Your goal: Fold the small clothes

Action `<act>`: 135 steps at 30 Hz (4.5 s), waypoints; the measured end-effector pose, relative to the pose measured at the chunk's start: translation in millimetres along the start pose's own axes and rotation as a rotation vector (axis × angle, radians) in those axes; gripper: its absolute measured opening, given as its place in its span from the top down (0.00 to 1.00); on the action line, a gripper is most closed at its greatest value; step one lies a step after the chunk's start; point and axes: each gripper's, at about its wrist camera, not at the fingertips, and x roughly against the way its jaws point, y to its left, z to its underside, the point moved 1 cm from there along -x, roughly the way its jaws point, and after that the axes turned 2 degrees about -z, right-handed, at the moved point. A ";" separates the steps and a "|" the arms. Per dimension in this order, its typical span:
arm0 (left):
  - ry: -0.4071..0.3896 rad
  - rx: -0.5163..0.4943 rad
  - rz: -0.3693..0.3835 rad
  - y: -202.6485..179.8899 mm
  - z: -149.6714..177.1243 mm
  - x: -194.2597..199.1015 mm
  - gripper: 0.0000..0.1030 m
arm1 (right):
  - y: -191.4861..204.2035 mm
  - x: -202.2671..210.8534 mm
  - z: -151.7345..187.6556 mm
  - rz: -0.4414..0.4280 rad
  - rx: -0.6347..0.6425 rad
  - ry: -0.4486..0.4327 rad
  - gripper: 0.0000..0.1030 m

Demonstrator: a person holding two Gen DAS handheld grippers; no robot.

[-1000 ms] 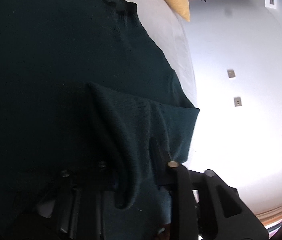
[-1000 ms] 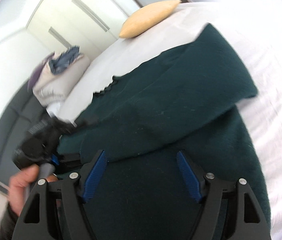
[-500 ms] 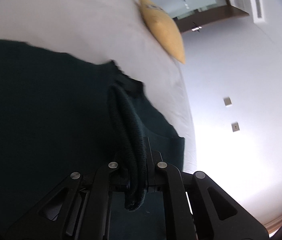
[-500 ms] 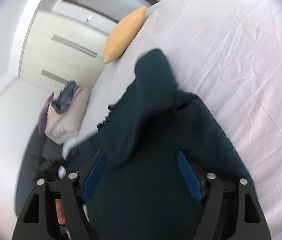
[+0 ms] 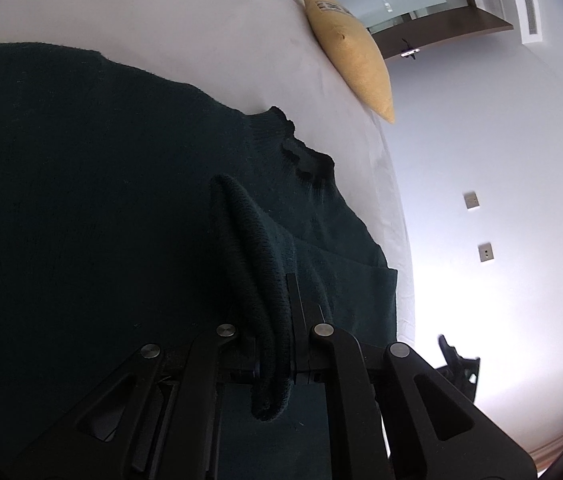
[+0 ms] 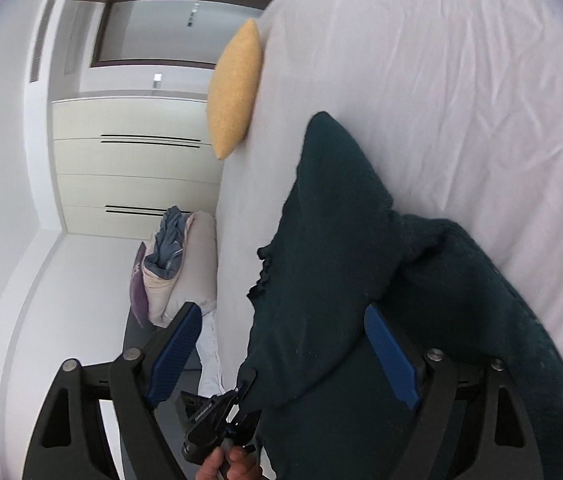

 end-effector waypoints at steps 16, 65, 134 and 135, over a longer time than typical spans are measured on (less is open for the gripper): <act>0.007 0.035 0.122 -15.7 -5.3 9.2 0.93 | -5.7 8.4 0.4 0.104 -0.015 -0.066 0.19; 0.019 0.020 -0.010 19.6 -4.4 12.4 0.92 | 2.9 66.9 -6.2 -0.104 0.086 -0.170 0.17; -0.803 0.600 0.048 217.8 136.3 383.6 0.09 | 104.5 50.7 120.5 0.131 0.599 0.093 0.28; -0.821 0.627 0.061 227.9 140.0 390.9 0.09 | 106.7 47.0 128.3 0.130 0.604 0.110 0.28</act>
